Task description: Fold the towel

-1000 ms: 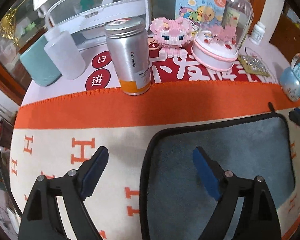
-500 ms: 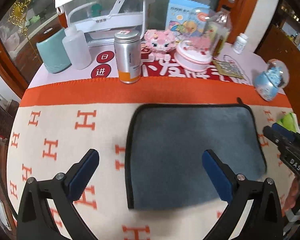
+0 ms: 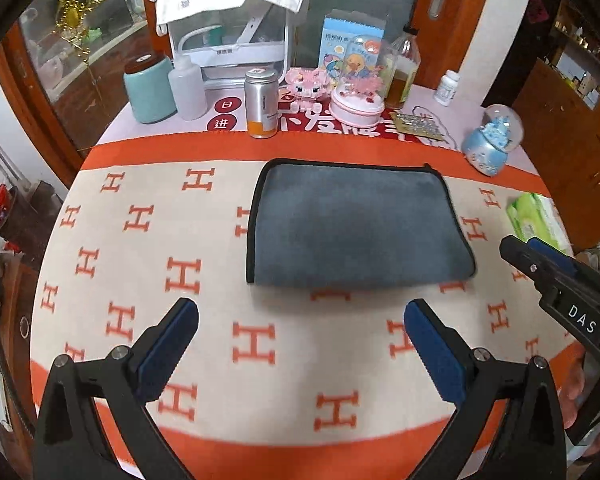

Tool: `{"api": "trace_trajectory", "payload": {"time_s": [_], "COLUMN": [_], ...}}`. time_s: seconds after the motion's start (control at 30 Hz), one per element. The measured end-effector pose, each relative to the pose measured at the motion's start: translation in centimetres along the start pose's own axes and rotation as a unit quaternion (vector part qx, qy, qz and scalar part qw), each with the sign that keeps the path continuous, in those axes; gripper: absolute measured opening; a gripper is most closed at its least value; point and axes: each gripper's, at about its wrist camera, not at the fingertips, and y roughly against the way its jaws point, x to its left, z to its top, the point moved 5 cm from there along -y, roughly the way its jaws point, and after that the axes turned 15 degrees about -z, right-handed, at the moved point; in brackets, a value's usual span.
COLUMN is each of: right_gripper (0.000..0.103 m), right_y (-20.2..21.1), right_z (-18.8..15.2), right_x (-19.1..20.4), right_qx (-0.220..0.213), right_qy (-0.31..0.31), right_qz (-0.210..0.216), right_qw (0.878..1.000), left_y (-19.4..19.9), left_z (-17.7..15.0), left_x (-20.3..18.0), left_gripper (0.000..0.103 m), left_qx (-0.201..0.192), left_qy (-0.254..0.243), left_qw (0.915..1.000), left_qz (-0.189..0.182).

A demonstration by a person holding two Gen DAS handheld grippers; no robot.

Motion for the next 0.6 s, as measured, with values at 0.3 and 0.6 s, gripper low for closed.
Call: {"api": "trace_trajectory", "payload": {"time_s": [0.3,0.6], "right_gripper": [0.06,0.073], "right_y": [5.5,10.1], "right_z": [-2.7,-5.2], "right_x": [-0.6,-1.6], "right_qx": [-0.002,-0.018], "right_qy": [0.003,-0.009], "right_qz": [0.005,-0.014], "right_qw": [1.0,1.0], "left_y": [6.1,9.6], "left_z": [-2.4,-4.4], "left_x": [-3.8,-6.2], "left_gripper": [0.102,0.102], "left_qx": [-0.031,-0.049], "left_qy": [-0.029,-0.044], "left_qw": [0.9991,0.9978], "left_qz": [-0.004,-0.002]}}
